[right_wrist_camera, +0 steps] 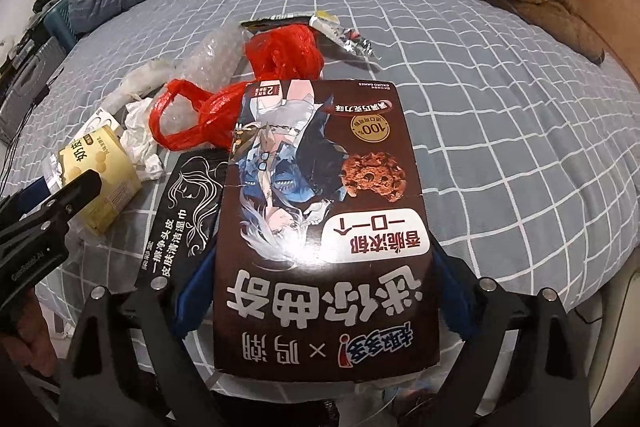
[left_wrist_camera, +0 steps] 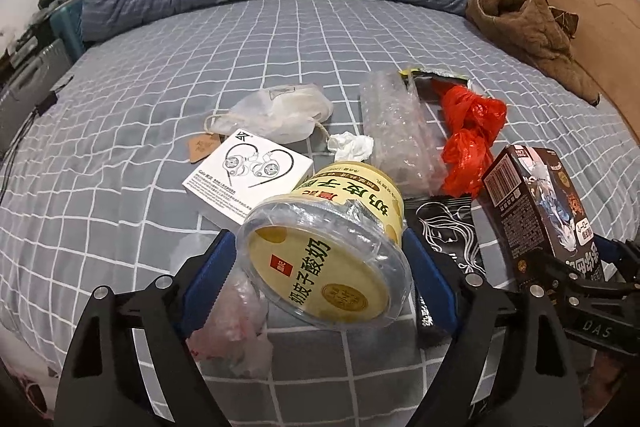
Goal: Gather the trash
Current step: 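Grasp the yellow yogurt tub with the left tool while the right tool grasps the brown snack box, then lift the yogurt tub and snack box and carry both toward the black bin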
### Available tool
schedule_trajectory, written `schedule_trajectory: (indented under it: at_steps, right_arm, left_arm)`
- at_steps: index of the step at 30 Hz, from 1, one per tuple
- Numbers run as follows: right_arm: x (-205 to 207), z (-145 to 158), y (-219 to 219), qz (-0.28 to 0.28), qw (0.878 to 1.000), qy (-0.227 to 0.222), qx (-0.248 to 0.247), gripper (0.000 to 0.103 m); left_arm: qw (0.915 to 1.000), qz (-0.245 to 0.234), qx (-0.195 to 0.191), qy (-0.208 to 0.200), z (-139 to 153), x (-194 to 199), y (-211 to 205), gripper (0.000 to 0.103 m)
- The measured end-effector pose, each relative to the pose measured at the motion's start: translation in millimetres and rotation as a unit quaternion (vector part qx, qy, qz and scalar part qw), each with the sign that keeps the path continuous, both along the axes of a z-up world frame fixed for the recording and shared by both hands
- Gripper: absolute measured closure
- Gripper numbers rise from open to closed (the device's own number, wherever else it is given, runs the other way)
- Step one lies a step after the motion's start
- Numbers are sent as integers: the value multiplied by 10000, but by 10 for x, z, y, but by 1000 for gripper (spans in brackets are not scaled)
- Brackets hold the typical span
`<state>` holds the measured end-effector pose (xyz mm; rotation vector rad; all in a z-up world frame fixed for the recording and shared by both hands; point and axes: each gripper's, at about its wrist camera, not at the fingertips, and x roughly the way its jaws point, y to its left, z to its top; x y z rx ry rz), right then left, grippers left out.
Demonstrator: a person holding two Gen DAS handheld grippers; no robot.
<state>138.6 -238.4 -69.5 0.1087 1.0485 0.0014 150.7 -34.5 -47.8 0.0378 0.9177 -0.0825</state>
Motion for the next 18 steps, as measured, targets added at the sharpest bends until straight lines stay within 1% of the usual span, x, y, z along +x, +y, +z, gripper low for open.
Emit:
schedule_trajectory:
  at_steps: [11, 18]
  right_arm:
    - [-123, 71, 10, -37, 9997, -242, -50, 16]
    - [-266, 238, 13, -72, 9993, -358, -67, 16]
  left_arm:
    - [9999, 70, -95, -81, 198, -190, 58, 20]
    - [9997, 87, -135, -196, 373, -334, 89, 20]
